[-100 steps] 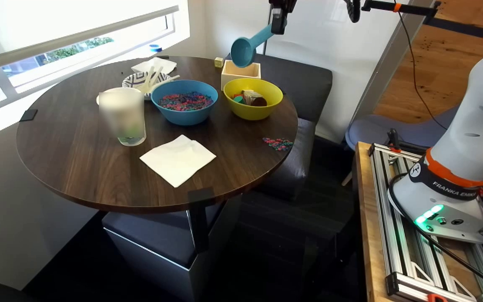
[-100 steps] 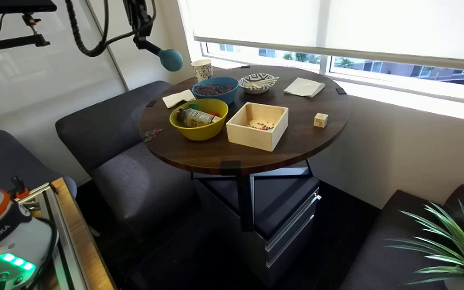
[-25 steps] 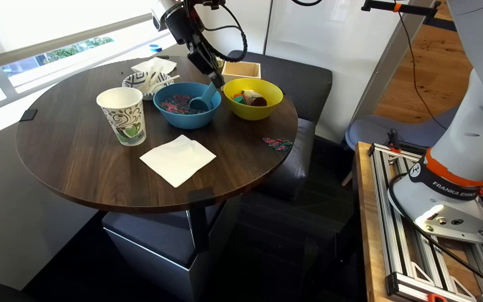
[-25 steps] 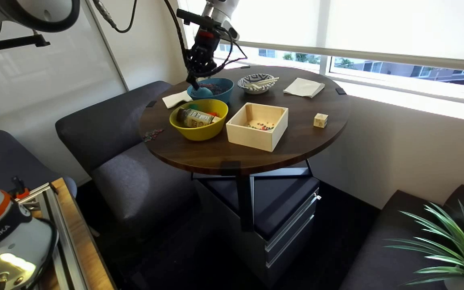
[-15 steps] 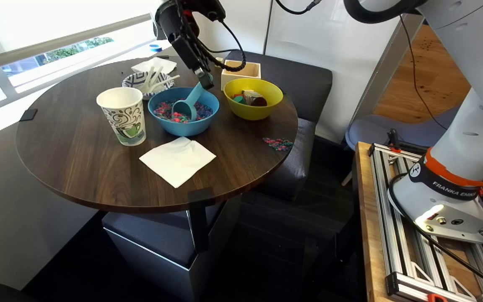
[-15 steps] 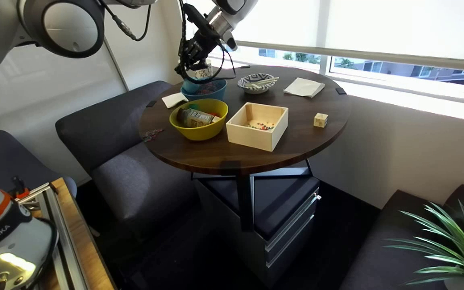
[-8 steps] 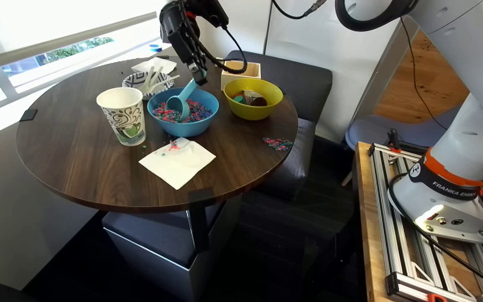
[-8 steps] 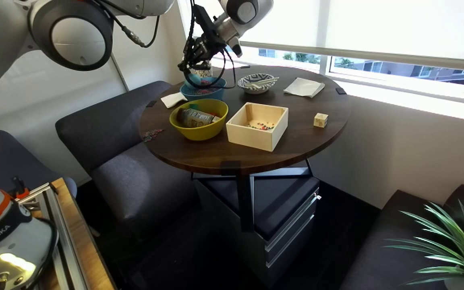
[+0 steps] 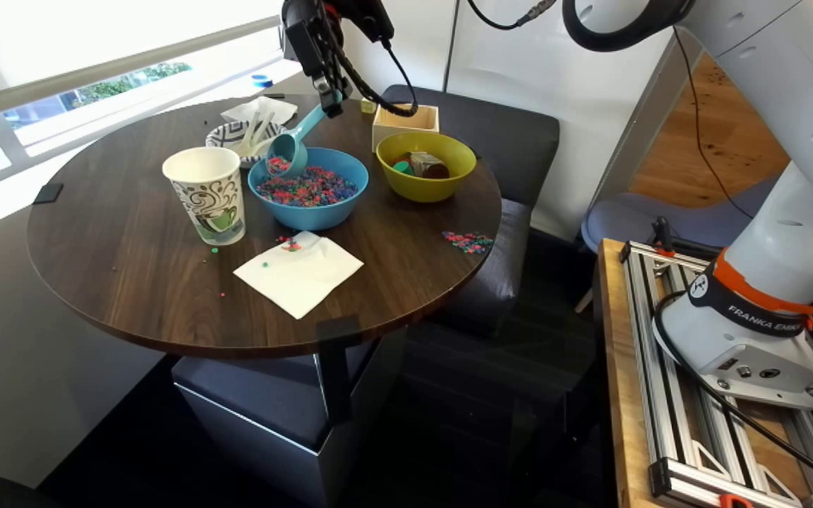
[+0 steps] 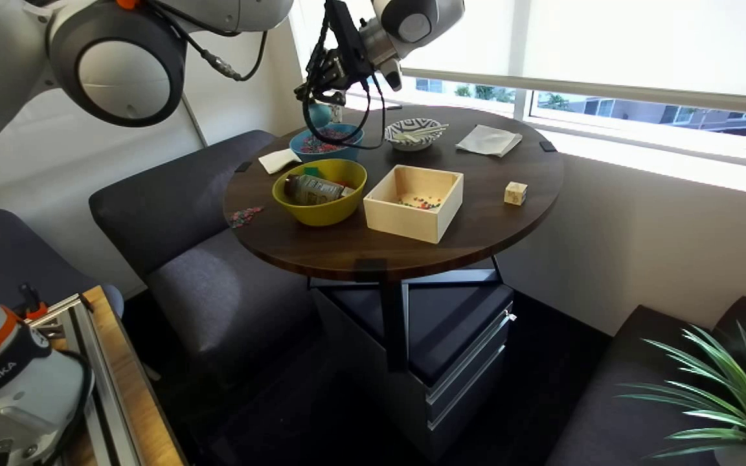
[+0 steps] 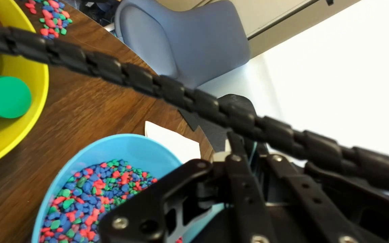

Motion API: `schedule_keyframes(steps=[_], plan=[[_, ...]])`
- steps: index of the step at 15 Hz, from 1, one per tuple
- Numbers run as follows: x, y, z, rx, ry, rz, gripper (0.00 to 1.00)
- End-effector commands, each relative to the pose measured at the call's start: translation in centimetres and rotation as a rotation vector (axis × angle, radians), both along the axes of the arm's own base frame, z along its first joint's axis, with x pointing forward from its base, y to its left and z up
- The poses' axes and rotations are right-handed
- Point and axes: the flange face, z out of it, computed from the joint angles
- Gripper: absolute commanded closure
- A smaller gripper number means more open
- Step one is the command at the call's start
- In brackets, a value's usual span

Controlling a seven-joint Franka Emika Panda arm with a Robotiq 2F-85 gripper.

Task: Scoop up cereal from the blue bowl and pour them into the cup

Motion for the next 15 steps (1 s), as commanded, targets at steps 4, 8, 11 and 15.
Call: schedule_keyframes(steps=[4, 8, 11, 15], plan=[[-0.5, -1.1, 1.8, 0.216, -0.07, 0.045, 0.98], [-0.5, 0.5, 4.2, 0.297, -0.203, 0.124, 0.98], [-0.3, 2.0, 6.0, 0.314, -0.289, 0.168, 0.98], [0.0, 3.5, 8.1, 0.34, -0.32, 0.152, 0.98]])
